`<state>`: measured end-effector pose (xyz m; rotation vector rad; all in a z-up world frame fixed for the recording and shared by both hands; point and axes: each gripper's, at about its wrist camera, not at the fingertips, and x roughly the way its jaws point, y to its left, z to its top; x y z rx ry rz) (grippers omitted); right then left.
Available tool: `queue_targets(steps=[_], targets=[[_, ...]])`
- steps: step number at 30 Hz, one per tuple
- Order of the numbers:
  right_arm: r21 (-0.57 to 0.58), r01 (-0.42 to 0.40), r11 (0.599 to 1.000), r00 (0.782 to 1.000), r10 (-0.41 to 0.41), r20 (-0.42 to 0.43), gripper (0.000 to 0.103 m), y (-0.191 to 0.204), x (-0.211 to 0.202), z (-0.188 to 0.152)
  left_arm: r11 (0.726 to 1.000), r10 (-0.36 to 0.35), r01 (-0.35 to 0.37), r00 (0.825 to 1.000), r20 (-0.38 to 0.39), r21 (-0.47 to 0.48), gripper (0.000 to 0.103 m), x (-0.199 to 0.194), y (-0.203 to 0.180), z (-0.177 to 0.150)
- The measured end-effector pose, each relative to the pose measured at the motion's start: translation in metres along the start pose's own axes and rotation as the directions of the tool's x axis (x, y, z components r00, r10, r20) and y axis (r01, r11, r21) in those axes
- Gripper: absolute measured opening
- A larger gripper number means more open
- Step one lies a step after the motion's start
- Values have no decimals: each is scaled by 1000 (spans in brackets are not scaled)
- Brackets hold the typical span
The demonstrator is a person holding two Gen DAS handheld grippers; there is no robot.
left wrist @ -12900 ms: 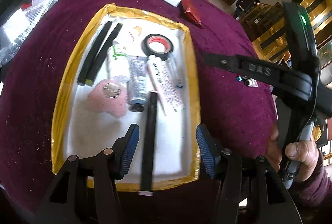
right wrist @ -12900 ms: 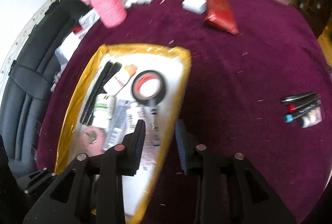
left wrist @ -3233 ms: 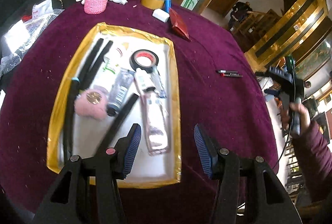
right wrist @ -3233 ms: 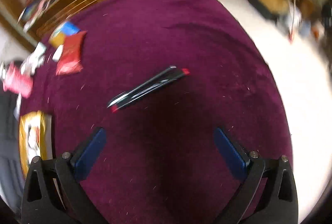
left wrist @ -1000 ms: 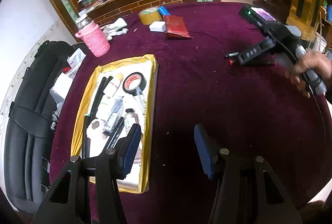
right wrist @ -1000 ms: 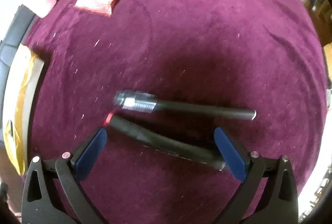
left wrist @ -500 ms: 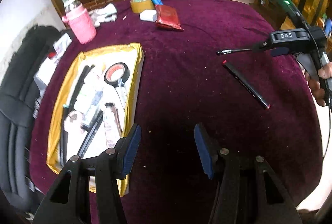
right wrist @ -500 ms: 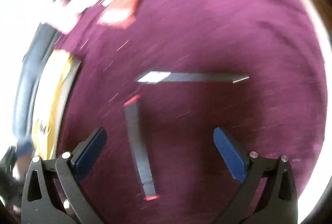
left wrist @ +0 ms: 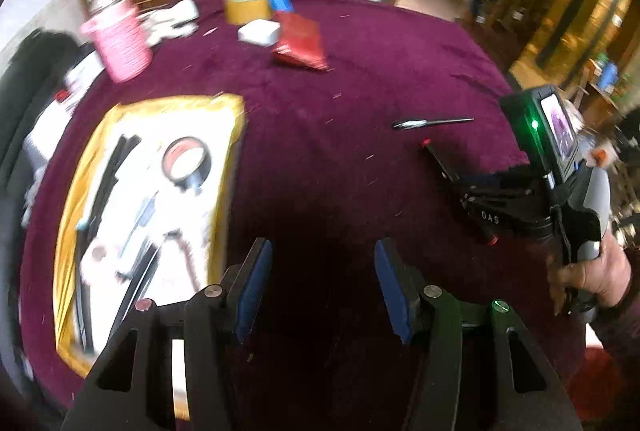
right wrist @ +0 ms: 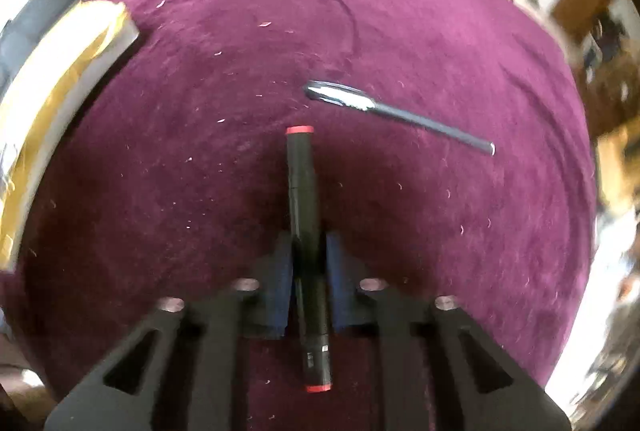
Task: Organize objects
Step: 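Grasp a black marker with the right gripper while the left gripper grasps a black pen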
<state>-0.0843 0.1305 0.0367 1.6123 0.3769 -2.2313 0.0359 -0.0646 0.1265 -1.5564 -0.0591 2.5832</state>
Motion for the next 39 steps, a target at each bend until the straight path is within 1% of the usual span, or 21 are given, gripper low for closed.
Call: queue_targets(steps=[3,5,8,11,14,15,16,18,21,22,23,25,26,27,30,32,34,36,37,38,39], targets=[[130,-50,990,998,53,-17,12,-37,-6,-20,995,-57,57,998,-7,82,47,18,-21,19],[179,-52,983,998,57,-21,12,-54,-12,-35,989,-87,89,996,-20,122,47,33,-34,31],[252,-72,965,997,80,-20,12,-75,-23,-63,968,-136,137,990,-21,209,47,57,-59,56],[328,-126,936,991,135,-3,13,-87,-30,-89,932,-167,167,986,-28,322,47,83,-90,80],[375,-172,911,984,174,28,13,-92,-34,-104,878,-132,126,991,-19,462,47,112,-123,99],[387,-181,904,983,181,36,13,-92,-34,-106,852,-113,104,993,-13,514,47,122,-136,106],[399,-187,898,982,187,41,13,-92,-35,-107,835,-96,87,995,-11,543,47,130,-143,110],[424,-200,883,979,199,47,13,-92,-34,-109,818,-90,91,996,-30,568,47,147,-152,120],[446,-216,868,975,214,54,12,-92,-31,-106,816,-54,94,995,-87,570,47,169,-155,123],[450,-220,865,974,218,57,13,-95,-32,-108,818,-38,97,993,-114,567,48,175,-156,122],[454,-224,862,973,221,59,13,-96,-32,-109,827,-44,99,993,-110,554,46,176,-153,119],[459,-231,858,972,228,65,13,-98,-32,-110,842,-86,156,984,-158,516,27,173,-148,116],[462,-234,856,971,230,67,13,-99,-33,-111,846,-101,174,980,-171,503,11,171,-145,114],[464,-236,854,970,231,68,12,-100,-33,-112,846,-95,172,980,-175,504,6,168,-143,111],[458,-226,860,973,222,63,12,-96,-33,-109,848,-128,217,969,-209,484,6,159,-137,99],[449,-212,868,976,209,58,12,-95,-33,-108,847,-136,228,966,-219,479,6,155,-135,91],[442,-197,875,980,193,55,12,-94,-33,-107,850,-128,215,970,-206,481,6,153,-135,87],[439,-177,881,984,173,51,12,-92,-33,-104,864,-135,211,972,-194,457,8,155,-136,90],[436,-168,884,985,164,48,13,-91,-31,-101,871,-140,211,972,-187,443,10,156,-136,92],[432,-160,888,987,155,45,13,-90,-30,-98,875,-146,213,973,-181,434,17,157,-140,94],[424,-146,894,989,142,41,13,-88,-30,-95,878,-158,217,973,-171,426,27,158,-143,94]])
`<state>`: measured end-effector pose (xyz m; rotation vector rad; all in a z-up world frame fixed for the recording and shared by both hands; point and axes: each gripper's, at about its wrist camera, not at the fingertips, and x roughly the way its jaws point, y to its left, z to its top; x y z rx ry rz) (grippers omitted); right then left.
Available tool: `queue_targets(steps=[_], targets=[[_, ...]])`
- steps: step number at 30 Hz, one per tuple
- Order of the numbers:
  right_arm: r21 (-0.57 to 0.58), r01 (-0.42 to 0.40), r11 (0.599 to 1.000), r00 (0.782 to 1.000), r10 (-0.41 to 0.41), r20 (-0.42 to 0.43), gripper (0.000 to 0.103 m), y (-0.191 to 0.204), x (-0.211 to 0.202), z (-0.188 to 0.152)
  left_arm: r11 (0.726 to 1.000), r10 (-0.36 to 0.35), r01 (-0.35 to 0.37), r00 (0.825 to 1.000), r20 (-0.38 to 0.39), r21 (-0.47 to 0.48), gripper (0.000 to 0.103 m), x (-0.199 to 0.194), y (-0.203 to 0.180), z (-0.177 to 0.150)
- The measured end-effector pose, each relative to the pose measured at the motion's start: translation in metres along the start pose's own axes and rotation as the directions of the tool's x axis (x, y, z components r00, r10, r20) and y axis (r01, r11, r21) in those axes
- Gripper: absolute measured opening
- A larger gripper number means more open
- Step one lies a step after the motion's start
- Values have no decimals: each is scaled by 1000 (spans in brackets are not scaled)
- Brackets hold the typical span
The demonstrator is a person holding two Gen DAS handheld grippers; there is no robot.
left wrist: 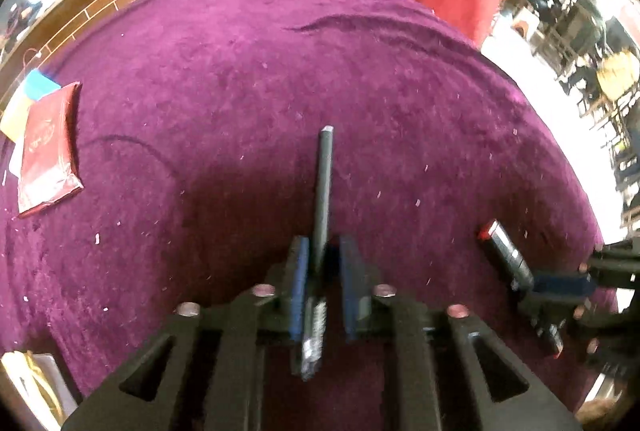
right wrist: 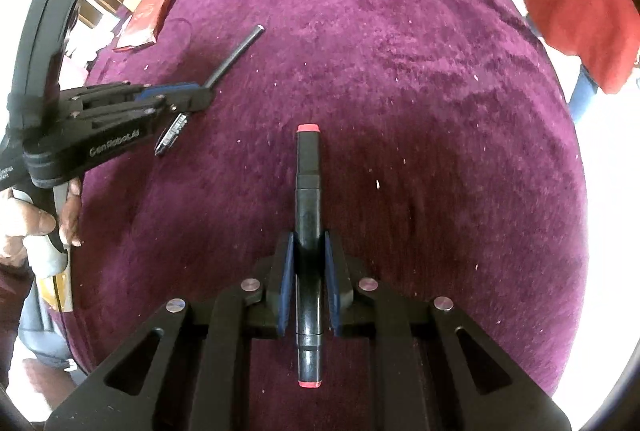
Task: Organize objects
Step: 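Grasp a black marker with the right gripper while the left gripper grasps a black pen, then carry the black pen and black marker over the tray with both grippers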
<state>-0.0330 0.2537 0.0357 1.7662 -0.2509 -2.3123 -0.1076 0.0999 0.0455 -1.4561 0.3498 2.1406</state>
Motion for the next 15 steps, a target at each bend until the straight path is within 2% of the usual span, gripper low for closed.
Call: queue_targets(steps=[1,3,5,7,8,9,10,11,13,15], targets=[[-3,7,1000,1000,-7,1,14,2,1,2,1000,0,0,1000,10,3,32,0,-3,-1],[-9,17,1000,1000,-17,5,17,5,3,5,998,38,-39,999,35,51,50,2,-19,-5],[-21,31,999,999,-31,11,20,9,5,6,993,88,-94,992,85,77,50,1,-29,-10],[-61,74,995,997,-72,25,23,17,6,4,998,61,-63,994,85,21,49,1,-21,-11],[-78,94,992,995,-92,32,23,21,6,4,998,60,-60,995,85,-6,38,-1,-17,-12],[-98,122,988,992,-118,43,23,25,7,2,997,79,-79,993,82,-13,17,-1,-14,-10],[-113,143,983,989,-138,50,23,28,8,0,997,74,-72,994,76,-24,5,-3,-12,-12],[-123,159,980,987,-153,56,23,30,8,-1,998,46,-43,997,63,-51,5,-6,-7,-15],[-118,169,979,985,-162,67,21,31,8,-1,997,37,-33,998,56,-66,5,-10,-3,-22],[-95,162,982,985,-155,72,13,25,6,-1,997,34,-29,998,61,-75,5,-21,-3,-37]])
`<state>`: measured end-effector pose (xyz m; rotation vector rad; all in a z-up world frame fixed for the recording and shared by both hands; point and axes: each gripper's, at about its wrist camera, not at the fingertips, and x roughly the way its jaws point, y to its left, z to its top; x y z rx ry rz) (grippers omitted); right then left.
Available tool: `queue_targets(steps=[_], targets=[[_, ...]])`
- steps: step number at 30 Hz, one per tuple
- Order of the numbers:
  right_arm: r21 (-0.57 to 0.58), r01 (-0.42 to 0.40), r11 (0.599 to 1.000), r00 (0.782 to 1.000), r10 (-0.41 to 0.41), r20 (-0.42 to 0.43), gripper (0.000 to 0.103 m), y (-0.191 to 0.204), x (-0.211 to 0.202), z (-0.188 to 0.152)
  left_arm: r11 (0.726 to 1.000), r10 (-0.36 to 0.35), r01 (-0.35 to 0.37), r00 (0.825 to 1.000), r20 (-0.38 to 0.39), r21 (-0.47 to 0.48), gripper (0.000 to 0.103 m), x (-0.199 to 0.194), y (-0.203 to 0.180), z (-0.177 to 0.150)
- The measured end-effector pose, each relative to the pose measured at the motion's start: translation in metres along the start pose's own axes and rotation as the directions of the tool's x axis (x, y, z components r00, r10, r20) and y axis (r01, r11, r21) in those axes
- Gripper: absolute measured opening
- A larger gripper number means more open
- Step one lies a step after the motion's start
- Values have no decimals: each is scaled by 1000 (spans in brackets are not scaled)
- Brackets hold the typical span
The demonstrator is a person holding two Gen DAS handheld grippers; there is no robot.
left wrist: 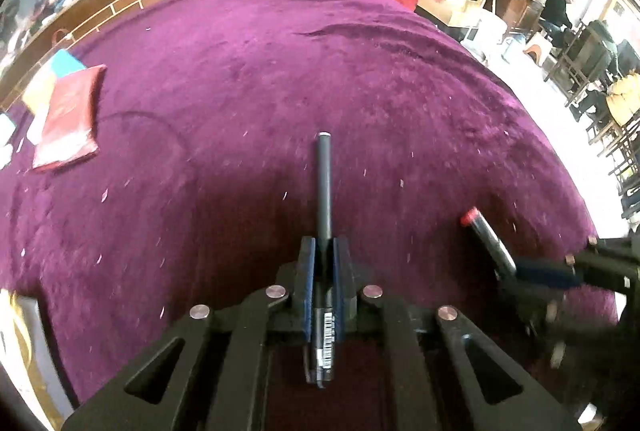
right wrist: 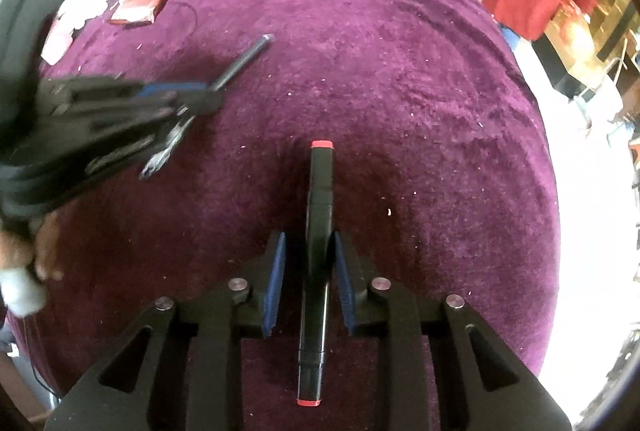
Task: Organize objects
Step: 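Carry the black pen and black marker over the tray with both grippers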
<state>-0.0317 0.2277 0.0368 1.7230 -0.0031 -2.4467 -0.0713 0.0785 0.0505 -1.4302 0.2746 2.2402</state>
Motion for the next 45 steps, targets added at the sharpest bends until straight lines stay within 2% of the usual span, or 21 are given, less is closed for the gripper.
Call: queue_targets(steps=[6,12,22,33,45], targets=[[100,-78,992,997,78,5,13,-18,-7,-3,993,-67,70,997,33,-96,5,-28,11,-28],[162,-129,978,992,125,33,13,-14,-25,-15,977,-134,146,987,89,-157,5,-64,18,-48],[167,-178,970,982,165,88,13,28,-62,-30,957,-186,221,965,183,-191,5,-131,31,-84],[95,-231,968,968,219,122,13,108,-94,-36,939,-129,201,958,255,-279,5,-193,89,-147],[-4,-298,954,949,297,108,13,198,-102,-30,896,-29,160,952,306,-413,6,-238,165,-210]])
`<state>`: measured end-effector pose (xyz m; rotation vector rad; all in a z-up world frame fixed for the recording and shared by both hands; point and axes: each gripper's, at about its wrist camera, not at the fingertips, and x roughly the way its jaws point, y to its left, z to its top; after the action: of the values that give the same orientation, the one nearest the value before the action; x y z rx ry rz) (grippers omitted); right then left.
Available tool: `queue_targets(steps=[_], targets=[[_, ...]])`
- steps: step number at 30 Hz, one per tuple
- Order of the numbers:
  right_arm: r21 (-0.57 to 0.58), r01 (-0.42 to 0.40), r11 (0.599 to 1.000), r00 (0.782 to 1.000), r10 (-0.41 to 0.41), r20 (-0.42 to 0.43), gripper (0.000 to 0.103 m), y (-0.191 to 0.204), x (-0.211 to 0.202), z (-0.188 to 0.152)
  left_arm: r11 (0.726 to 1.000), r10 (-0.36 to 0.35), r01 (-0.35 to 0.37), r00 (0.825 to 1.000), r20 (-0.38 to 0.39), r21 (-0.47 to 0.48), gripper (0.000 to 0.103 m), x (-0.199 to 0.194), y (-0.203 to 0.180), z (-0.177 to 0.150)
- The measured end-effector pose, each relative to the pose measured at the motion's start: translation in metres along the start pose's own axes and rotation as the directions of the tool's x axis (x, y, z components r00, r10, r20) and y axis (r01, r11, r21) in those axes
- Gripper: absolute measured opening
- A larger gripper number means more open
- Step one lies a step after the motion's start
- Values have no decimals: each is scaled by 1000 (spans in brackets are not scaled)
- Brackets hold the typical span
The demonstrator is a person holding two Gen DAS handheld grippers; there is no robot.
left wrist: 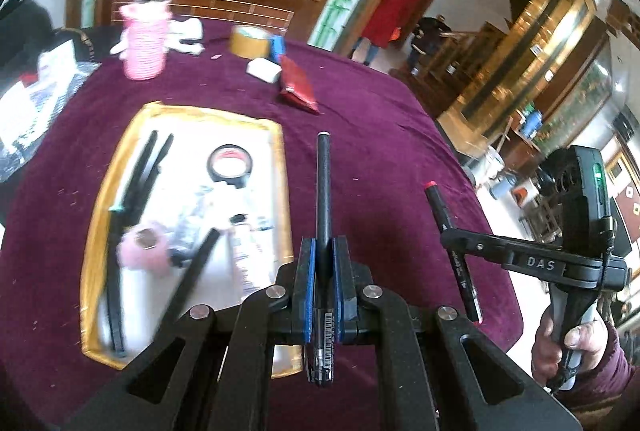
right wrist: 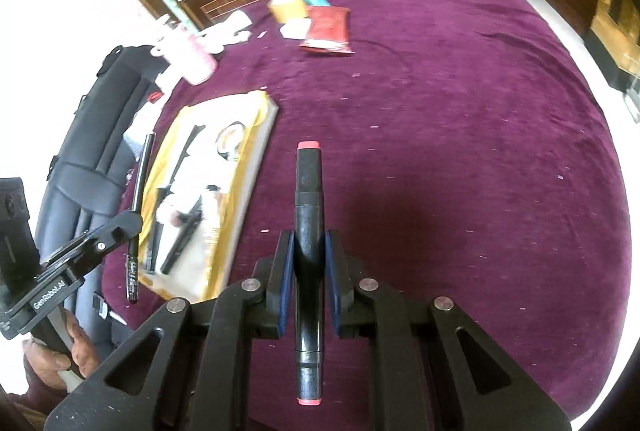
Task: Organize objects
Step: 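Carry the black pen and black marker over the tray with both grippers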
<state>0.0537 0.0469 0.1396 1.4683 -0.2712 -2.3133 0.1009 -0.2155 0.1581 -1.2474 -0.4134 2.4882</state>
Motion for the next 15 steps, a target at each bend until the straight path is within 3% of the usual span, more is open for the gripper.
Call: queue_targets(steps=[8,15], targets=[[-36,-62,997,997,61,-36,13,45,21,2,996,51,-50,999,5,-68,6,-18,44,-11],[-30,-149,988,982,145,-117,13,80,55,4,991,79,-83,996,-46,-107,6,-10,72,-23]])
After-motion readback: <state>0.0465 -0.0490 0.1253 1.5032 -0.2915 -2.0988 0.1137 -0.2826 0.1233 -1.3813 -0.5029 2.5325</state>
